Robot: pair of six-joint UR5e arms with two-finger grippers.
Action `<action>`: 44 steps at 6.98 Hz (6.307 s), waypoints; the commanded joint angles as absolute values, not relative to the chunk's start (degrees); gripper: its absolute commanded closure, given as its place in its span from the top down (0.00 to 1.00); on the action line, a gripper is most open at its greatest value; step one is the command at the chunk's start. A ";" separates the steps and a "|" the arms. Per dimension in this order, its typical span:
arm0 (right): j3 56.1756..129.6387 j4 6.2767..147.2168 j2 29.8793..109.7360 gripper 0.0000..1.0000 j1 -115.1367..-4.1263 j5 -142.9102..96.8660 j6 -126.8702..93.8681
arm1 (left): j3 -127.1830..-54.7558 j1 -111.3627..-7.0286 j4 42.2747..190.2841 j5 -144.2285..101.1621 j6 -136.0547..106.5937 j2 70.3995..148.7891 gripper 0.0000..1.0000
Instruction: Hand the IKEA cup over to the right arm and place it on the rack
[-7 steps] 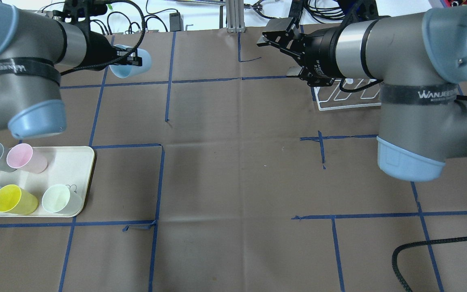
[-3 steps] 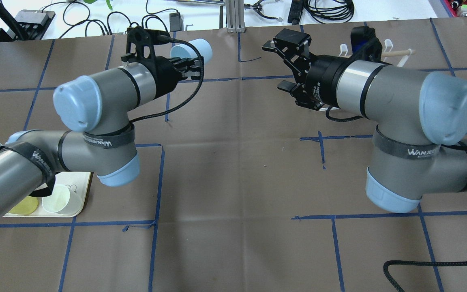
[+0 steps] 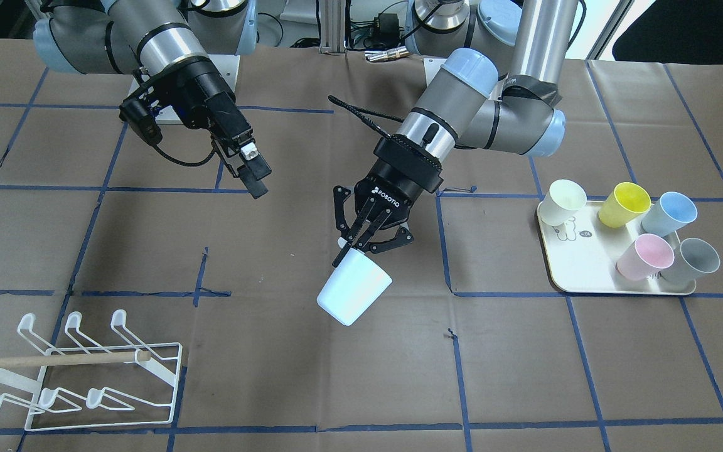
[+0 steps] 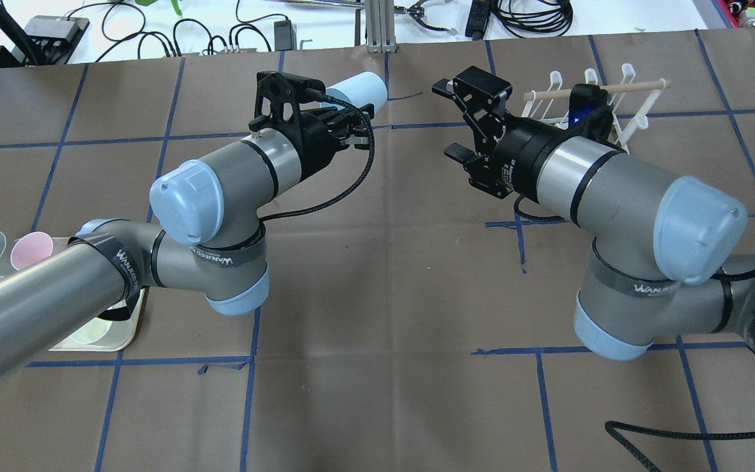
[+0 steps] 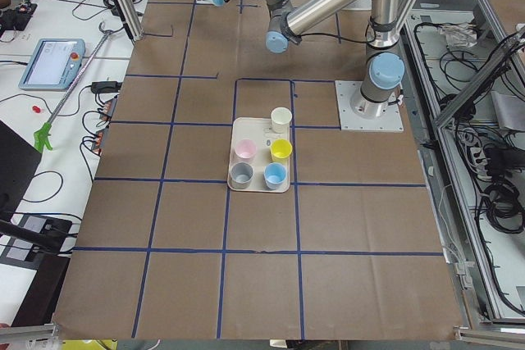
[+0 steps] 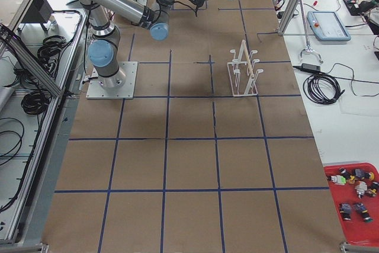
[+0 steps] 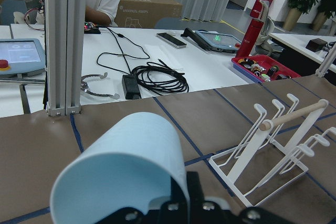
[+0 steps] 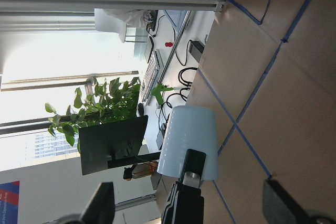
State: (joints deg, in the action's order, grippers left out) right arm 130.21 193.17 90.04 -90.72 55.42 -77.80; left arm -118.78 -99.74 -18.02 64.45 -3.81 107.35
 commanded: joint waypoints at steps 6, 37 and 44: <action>125.44 194.06 79.47 1.00 -87.36 54.40 -79.45 | -119.27 -103.36 -18.28 62.23 -4.66 108.54 0.00; 115.05 188.00 68.38 0.76 -94.40 50.54 -81.21 | -119.71 -103.18 -18.11 62.40 -4.66 108.54 0.00; 115.05 187.91 68.82 0.66 -94.22 50.27 -81.21 | -119.62 -102.92 -17.93 63.02 -5.36 108.02 0.99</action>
State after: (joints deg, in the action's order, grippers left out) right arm 115.06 187.94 68.80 -94.25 50.30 -81.21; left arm -119.63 -103.12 -18.00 63.03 -5.06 108.16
